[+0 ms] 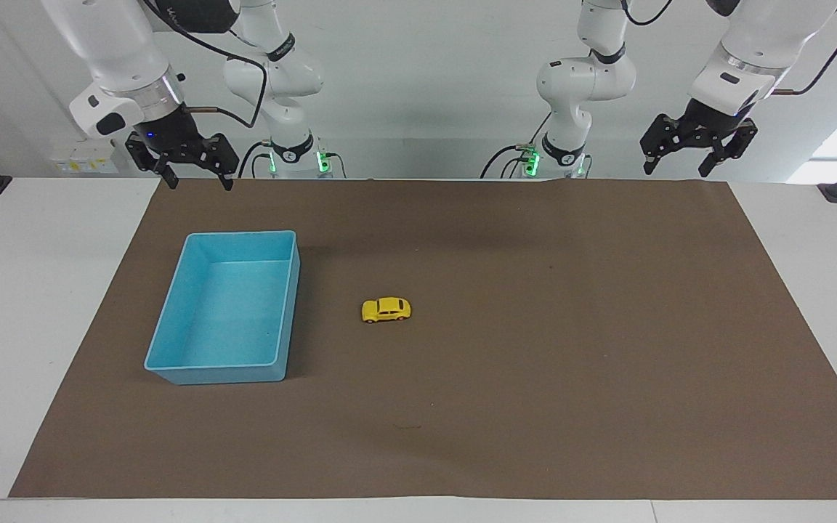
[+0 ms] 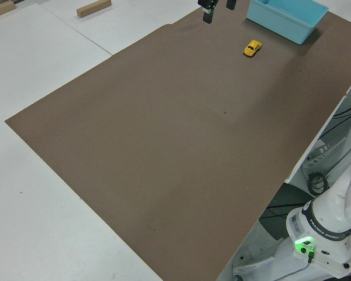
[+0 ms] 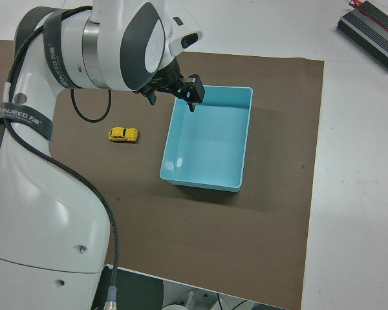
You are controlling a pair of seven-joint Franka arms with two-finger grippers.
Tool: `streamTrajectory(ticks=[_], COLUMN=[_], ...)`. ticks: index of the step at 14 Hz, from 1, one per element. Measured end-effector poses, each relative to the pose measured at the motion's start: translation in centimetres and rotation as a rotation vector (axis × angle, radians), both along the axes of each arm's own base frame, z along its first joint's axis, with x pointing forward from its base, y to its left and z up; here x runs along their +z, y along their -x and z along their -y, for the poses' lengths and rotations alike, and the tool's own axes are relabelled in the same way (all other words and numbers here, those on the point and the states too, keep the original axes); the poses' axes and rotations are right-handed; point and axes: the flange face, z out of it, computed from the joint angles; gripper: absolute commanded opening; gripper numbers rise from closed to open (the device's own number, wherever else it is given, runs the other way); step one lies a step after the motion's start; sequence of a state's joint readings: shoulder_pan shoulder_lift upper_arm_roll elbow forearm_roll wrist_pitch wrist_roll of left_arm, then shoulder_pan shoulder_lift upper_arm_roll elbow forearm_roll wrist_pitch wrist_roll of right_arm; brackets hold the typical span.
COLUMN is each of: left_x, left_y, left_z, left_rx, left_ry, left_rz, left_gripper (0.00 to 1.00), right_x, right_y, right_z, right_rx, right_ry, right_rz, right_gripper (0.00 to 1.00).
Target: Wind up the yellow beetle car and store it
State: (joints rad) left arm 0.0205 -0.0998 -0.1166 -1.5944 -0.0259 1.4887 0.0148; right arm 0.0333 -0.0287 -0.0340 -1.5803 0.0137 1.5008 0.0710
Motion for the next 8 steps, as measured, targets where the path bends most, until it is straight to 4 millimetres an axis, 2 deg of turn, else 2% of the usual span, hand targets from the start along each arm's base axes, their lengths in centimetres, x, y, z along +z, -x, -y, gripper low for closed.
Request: streamTrajectory(ticks=[8], left_x=[-3.0], left_y=[-1.1], left_z=[0.5], left_rx=[-0.003], left_ry=[0.0], left_rz=[-0.014], left_gripper=[1.0], right_x=[0.0], right_y=[0.0], right_z=[-0.1], right_rx=[0.003], right_ry=[0.0], right_rz=[0.0], right_gripper=[1.0])
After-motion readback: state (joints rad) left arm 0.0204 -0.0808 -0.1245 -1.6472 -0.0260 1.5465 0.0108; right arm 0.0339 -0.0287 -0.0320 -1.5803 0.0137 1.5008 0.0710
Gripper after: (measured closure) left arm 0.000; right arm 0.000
